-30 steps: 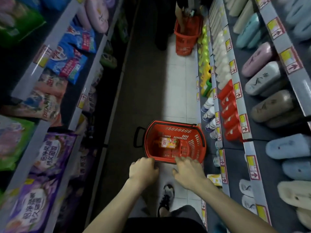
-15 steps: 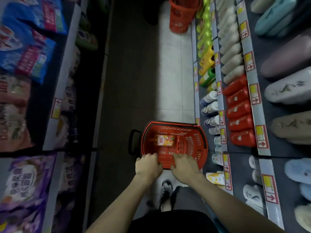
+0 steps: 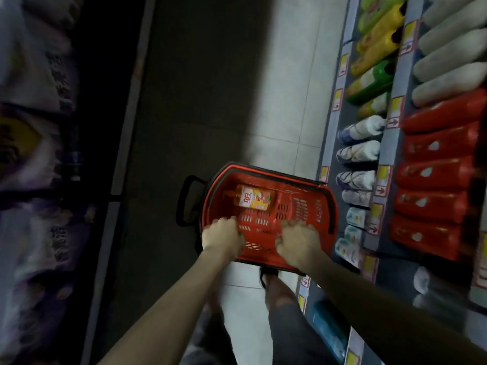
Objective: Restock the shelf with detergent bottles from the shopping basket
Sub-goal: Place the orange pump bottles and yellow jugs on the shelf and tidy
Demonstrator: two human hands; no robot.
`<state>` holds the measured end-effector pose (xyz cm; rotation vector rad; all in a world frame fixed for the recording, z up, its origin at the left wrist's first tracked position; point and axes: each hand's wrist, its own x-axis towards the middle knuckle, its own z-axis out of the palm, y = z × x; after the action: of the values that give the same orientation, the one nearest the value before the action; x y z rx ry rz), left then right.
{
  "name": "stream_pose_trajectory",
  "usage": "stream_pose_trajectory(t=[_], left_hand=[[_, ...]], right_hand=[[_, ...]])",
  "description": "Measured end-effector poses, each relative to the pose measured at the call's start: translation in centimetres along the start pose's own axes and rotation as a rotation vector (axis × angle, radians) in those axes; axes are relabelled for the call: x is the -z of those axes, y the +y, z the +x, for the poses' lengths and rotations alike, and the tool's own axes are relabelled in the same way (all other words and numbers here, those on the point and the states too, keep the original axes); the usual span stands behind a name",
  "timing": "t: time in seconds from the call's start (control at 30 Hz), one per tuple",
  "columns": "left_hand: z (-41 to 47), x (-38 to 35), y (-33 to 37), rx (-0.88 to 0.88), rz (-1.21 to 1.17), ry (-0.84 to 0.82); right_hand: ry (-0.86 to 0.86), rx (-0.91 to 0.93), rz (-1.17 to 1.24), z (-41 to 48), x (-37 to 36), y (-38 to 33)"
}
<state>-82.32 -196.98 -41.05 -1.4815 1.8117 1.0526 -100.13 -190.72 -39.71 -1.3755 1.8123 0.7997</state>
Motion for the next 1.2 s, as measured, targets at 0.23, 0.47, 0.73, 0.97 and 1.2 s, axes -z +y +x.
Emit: stream_pose_trajectory(t=[0.23, 0.47, 0.73, 0.97, 1.2], left_hand=[[12.8, -9.6, -0.3, 0.146, -0.162, 0.027], [23.8, -17.4, -1.3, 0.230, -0.272, 0.014], [31.4, -21.0, -1.8, 0.337, -0.687, -0.015], [34.7, -22.7, -1.6, 0.415, -1.131, -0.012], [34.6, -23.4, -1.6, 0.484, -1.095, 0.052]], right_hand=[[0.012, 0.112, -0.039, 13.0, -7.0, 1.9], [-0.064, 0.018, 0.069, 24.1, -14.5, 3.4], [-0.241, -0.307, 0.772, 31.9, -19.3, 3.3], [-0.238, -0.434, 1.218, 34.6, -21.3, 2.5], [-0.244, -0.500, 1.319, 34.0, -22.7, 1.3]])
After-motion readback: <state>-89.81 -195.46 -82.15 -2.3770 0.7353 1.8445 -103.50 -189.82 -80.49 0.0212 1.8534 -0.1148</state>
